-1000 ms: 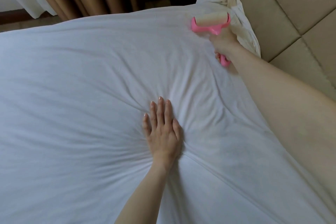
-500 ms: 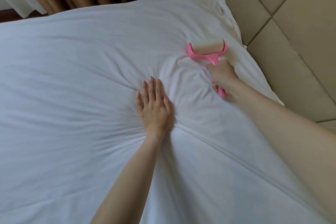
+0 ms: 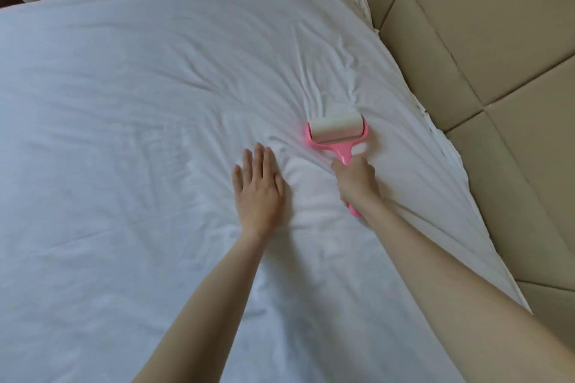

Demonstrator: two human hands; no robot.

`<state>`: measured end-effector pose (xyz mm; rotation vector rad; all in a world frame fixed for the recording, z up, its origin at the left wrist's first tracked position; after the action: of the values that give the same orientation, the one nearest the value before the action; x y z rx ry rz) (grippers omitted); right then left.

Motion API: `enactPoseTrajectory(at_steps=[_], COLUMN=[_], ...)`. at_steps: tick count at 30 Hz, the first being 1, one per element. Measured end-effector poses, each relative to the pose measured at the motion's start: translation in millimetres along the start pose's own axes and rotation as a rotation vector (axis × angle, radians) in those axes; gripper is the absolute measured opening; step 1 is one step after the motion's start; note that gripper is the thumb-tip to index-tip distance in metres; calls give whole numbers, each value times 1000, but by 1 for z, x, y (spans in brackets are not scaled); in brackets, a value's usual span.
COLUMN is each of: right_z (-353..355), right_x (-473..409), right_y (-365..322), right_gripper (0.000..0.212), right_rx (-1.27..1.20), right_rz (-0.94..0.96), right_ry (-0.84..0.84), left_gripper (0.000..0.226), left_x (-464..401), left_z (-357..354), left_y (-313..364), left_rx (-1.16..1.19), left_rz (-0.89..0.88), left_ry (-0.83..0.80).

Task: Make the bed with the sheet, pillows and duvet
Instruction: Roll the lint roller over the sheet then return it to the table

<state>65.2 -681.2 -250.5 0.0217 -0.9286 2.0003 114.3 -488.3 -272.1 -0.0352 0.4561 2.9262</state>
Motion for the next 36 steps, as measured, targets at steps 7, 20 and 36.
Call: enactPoseTrajectory(at_steps=[7,20,36], right_z=[23,74,96], right_x=[82,237,361], right_y=[57,163,170], right_gripper=[27,28,26], right_rx=[51,105,402], right_rz=[-63,-221,222], right_ry=[-47,-173,-342], left_gripper=[59,34,26], left_x=[108,280,433], left_z=[18,82,163], left_y=[-11,-30,-124], left_rx=[-29,34,412], left_rz=[-32,133,912], left_ry=[-116,-279,-188])
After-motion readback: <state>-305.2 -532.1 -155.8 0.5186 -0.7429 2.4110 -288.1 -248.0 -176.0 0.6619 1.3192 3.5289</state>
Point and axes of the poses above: each hand's wrist, its own x-axis away from the middle knuckle, its own z-axis out of the back of the hand, y = z × x, the point moved 7 cm from there along -x, towards the middle knuckle, and after that the axes turned 12 degrees about y, right-handed, at the moved point
